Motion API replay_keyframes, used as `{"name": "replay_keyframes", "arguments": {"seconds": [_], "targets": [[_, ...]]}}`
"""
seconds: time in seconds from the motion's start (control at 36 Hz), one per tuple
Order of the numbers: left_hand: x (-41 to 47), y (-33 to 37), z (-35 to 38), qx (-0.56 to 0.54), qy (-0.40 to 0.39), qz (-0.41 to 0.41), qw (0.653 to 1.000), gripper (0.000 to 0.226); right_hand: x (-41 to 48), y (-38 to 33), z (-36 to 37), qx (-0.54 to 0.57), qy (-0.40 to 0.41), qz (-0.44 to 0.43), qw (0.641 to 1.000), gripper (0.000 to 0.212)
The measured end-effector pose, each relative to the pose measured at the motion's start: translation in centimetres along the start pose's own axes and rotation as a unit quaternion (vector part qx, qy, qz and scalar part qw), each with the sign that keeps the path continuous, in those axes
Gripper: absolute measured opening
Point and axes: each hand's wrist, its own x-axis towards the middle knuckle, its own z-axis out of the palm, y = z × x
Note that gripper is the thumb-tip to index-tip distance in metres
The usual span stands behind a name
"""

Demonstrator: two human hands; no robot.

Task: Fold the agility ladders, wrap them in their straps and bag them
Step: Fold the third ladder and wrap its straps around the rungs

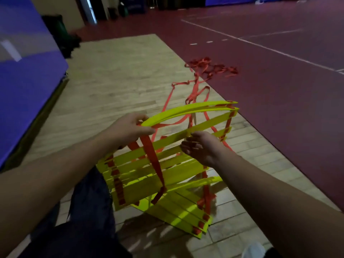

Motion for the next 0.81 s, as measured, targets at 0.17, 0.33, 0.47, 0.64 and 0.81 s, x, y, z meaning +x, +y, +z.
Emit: {"name": "replay_keyframes", "arguments": {"seconds": [0.17, 0.33, 0.47, 0.64, 0.81], "targets": [[-1.2, 3.6, -0.9, 0.01, 0.036, 0.007, 0.999, 0.019, -1.0, 3.6, -1.7, -0.176, 0.02, 0.049, 0.983, 0.022], [-2.3, 4.5, -1.5, -0.076, 0.081, -0.012, 0.994, 0.017, 0.2, 7.9, -2.9, -0.173, 0.034, 0.118, 0.977, 0.068], [-2.8, 4.8, -1.9, -0.126, 0.104, -0.036, 0.986, 0.009, 0.6, 10.4, -4.1, -0.194, 0.107, 0.164, 0.961, 0.072], [-2.7, 5.4, -0.8, -0.159, 0.072, -0.024, 0.984, 0.009, 2.3, 13.7, -4.9, 0.019, 0.085, 0.251, 0.964, 0.064], [-2.4, 5.2, -0.2, -0.185, 0.019, -0.012, 0.982, 0.006, 4.6, 12.4, -5.8, 0.107, 0.155, 0.24, 0.952, 0.072]]}}
